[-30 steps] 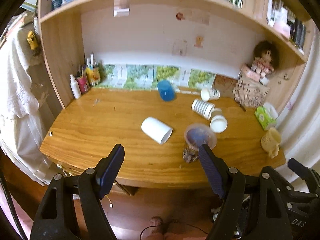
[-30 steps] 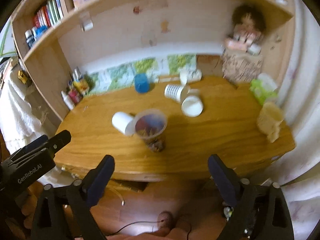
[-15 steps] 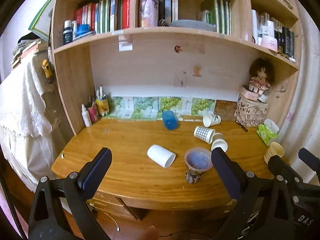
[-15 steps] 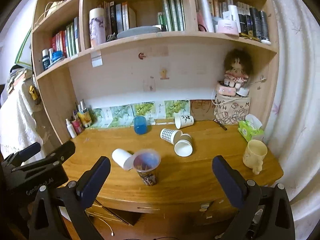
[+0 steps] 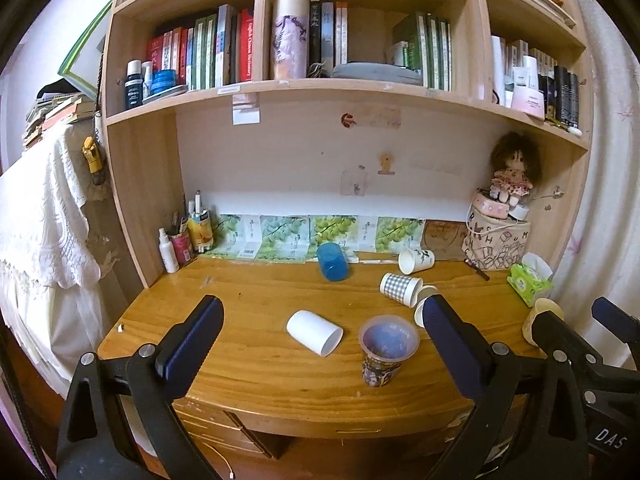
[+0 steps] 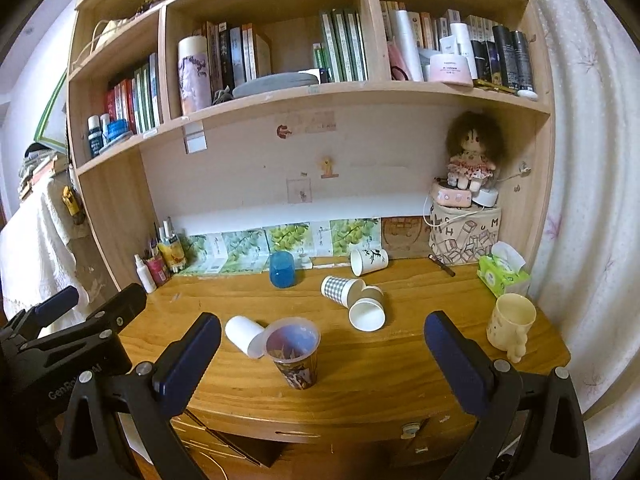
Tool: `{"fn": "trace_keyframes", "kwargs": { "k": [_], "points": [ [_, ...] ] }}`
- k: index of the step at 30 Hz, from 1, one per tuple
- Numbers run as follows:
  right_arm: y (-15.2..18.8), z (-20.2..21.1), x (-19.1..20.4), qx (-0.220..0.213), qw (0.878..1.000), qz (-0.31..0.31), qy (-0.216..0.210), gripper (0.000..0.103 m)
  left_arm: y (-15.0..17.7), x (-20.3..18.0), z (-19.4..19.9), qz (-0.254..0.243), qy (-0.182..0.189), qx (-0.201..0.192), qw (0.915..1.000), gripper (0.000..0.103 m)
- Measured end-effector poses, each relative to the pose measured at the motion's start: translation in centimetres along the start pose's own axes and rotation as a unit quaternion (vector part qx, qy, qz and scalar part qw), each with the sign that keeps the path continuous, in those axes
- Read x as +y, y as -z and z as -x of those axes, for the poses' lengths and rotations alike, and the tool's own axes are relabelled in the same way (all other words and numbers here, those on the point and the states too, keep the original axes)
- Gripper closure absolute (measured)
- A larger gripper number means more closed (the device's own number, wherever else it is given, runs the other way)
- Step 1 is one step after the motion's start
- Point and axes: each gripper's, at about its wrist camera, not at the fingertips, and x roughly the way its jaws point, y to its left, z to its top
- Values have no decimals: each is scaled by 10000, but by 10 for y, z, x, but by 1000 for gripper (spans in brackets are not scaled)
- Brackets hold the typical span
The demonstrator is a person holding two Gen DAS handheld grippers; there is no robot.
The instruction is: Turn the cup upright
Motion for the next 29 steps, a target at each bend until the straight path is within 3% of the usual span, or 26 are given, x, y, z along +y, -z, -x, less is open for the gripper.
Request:
{"fn": "trace_keyframes", "kwargs": {
  "k": [11,29],
  "points": [
    [-3,-3,-6,-16,10000,-3,13,1,-3,-6,2,-59,14,-177,9998,3],
    [-3,-11,-8,112,9999,37,2,1,-2,-2,-1,-15,27,-97,9999,3]
  ]
}}
